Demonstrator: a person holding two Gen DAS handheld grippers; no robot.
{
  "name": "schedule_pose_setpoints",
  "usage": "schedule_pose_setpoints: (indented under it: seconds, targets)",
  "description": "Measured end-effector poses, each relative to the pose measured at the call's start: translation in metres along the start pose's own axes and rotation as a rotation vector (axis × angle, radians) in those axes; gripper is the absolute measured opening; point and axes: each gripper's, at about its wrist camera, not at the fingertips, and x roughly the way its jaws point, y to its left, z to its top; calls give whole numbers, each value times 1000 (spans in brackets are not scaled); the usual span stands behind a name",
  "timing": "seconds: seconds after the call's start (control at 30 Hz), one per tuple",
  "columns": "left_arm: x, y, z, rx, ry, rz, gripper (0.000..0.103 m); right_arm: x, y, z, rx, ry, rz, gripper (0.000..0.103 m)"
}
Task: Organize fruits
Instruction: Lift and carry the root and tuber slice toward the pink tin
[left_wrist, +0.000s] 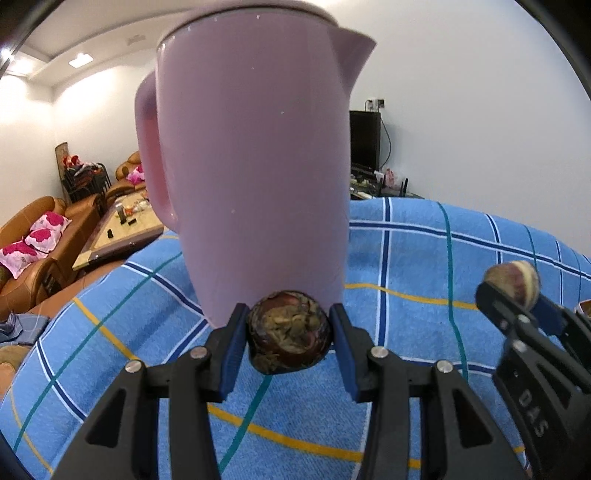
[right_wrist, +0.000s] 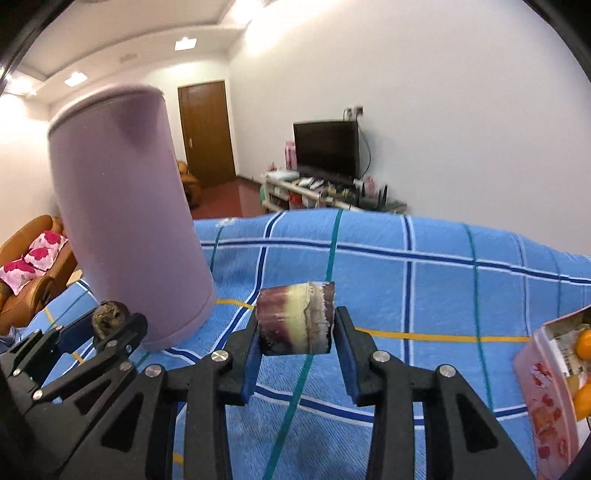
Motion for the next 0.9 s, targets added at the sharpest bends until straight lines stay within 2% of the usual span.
schedule_pose_setpoints:
  seconds: [0.4, 0.9]
  targets:
    - [-21, -7, -3, 6, -74, 1, 46, -47, 8, -13, -47, -106, -36, 39]
    - [-38, -8, -10, -28, -112, -7, 46, -60, 0, -17, -50, -124, -58, 39]
